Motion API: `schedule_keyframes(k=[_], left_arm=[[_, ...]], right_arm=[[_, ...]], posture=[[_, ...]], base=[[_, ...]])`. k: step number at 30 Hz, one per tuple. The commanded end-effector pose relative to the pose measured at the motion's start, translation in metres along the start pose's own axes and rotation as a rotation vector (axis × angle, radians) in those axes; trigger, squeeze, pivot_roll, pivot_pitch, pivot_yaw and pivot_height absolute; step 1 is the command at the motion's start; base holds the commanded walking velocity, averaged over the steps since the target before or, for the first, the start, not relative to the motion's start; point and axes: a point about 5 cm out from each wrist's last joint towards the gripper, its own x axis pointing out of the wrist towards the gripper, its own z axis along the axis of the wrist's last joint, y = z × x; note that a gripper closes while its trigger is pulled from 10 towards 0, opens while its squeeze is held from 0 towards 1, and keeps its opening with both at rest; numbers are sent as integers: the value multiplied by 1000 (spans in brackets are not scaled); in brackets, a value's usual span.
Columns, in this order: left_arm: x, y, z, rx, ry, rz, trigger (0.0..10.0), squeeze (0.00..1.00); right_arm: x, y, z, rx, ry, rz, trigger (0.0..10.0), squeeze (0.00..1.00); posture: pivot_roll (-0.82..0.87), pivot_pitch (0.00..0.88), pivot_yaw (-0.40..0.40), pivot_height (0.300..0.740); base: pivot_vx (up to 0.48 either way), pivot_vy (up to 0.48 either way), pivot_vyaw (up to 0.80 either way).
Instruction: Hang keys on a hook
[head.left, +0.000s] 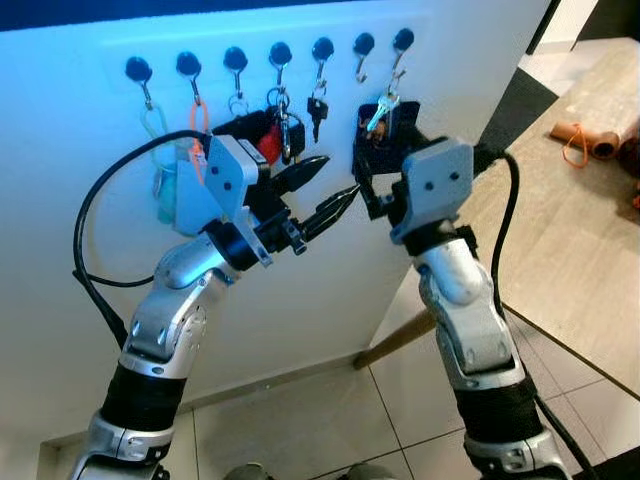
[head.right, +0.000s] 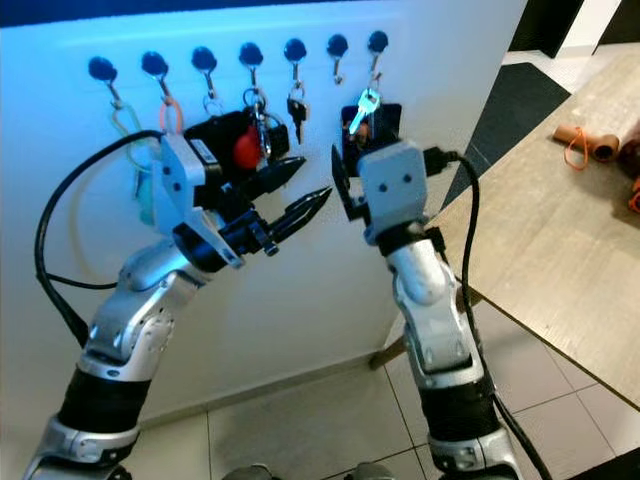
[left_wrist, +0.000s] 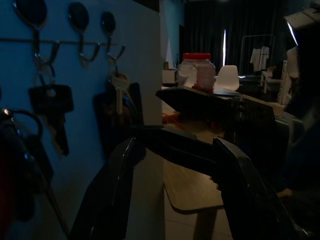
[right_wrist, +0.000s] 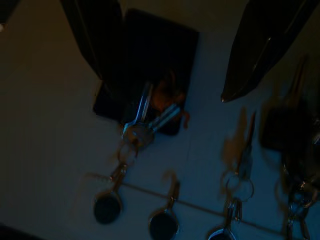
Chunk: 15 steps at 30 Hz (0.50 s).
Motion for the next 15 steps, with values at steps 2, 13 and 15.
schedule_keyframes(k=[2,13,15], left_arm=[[-5,-4,-4,-4,19,-31,10000,0],[-67,-8,-58,-79,329,-49,10000,0],[-87,-1,-84,-90,423,42,10000,0]], right_arm=[[-6,5,0,1,-3,17,10000,0],[-54,21,-78,41,355,94,10000,0],[-65,22,-101,61,466,103,10000,0]], posture=[[12,114,-34,740],[29,108,-28,740],[26,103,-21,740]], base=[[0,0,0],[0,0,0],[0,0,0]])
